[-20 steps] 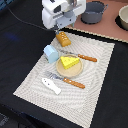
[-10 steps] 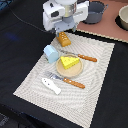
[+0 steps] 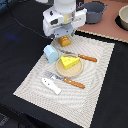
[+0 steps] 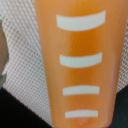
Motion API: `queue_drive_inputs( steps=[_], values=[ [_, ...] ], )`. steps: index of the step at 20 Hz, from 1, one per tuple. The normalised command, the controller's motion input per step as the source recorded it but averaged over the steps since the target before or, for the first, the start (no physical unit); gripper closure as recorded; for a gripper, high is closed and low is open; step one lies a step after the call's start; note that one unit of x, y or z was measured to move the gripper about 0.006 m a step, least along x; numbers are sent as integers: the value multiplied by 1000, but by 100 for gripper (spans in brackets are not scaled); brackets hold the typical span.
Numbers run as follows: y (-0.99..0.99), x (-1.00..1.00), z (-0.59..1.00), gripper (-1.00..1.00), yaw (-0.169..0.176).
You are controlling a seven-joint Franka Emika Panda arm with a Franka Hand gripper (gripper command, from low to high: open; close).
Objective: Interact with the objects in diverse but meaningful ways.
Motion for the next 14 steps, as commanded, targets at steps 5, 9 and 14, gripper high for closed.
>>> queue_drive_inputs(
  steps=[5, 9, 14],
  values=[
    [298, -170, -266, 100, 0],
    [247, -60, -176, 100, 0],
    [213, -82, -208, 100, 0]
  ],
)
